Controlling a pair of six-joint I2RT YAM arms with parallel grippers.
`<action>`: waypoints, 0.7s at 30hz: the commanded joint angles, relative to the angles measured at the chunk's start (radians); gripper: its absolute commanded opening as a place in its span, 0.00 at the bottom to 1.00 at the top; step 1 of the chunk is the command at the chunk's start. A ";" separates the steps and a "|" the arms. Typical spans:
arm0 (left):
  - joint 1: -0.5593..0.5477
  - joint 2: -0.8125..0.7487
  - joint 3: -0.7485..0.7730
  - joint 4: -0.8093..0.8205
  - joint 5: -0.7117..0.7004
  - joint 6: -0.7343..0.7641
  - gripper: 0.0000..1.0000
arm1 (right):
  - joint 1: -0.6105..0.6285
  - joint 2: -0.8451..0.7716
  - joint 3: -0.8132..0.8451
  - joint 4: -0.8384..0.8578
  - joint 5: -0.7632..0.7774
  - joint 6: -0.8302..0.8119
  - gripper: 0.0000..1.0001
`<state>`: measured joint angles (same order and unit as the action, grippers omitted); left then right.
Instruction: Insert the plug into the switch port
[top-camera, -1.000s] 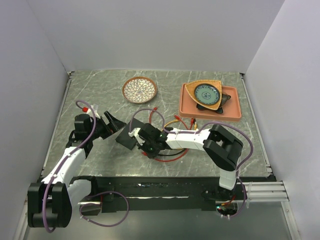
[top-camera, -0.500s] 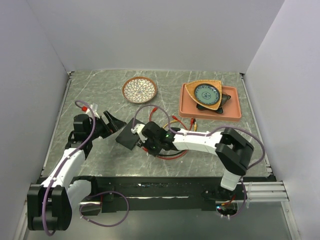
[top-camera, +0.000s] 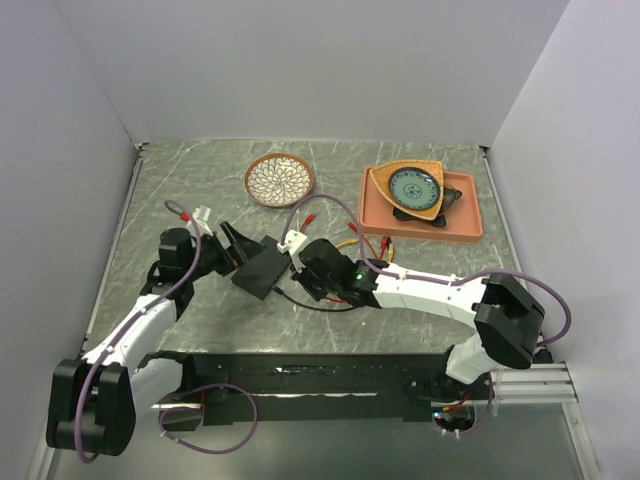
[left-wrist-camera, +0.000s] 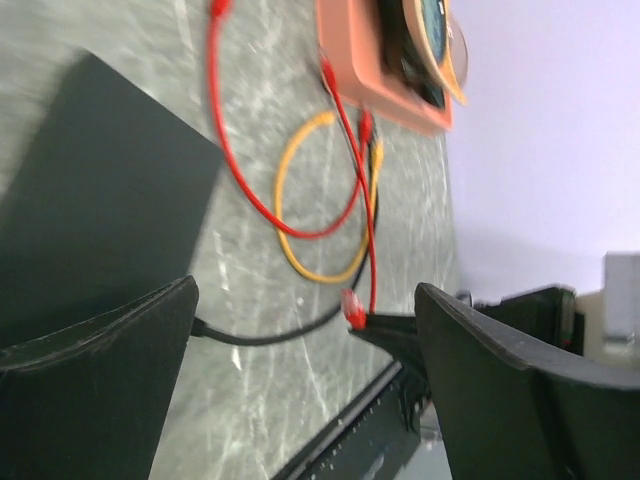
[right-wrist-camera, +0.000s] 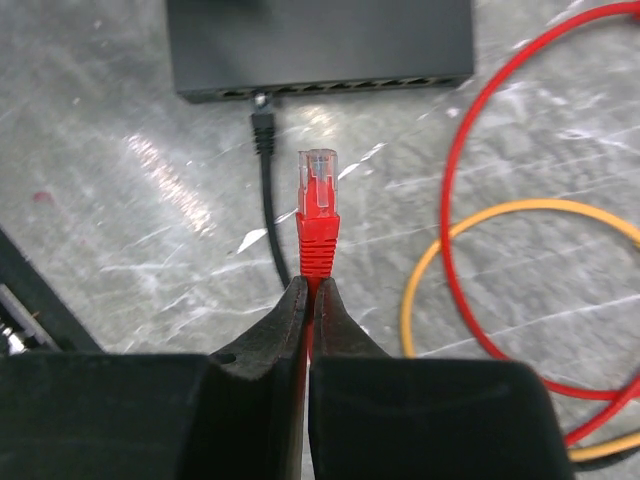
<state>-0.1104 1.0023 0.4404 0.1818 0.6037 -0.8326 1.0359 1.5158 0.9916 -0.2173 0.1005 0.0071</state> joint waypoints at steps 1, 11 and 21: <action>-0.093 0.054 0.026 0.111 -0.018 -0.046 0.93 | -0.004 -0.060 -0.030 0.070 0.087 0.002 0.00; -0.233 0.196 0.040 0.257 -0.036 -0.118 0.69 | -0.004 -0.095 -0.025 0.098 0.102 0.002 0.00; -0.318 0.301 0.109 0.260 -0.056 -0.108 0.56 | -0.004 -0.088 -0.013 0.084 0.091 0.004 0.00</action>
<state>-0.4065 1.2888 0.5022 0.3840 0.5690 -0.9382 1.0359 1.4681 0.9592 -0.1684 0.1753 0.0067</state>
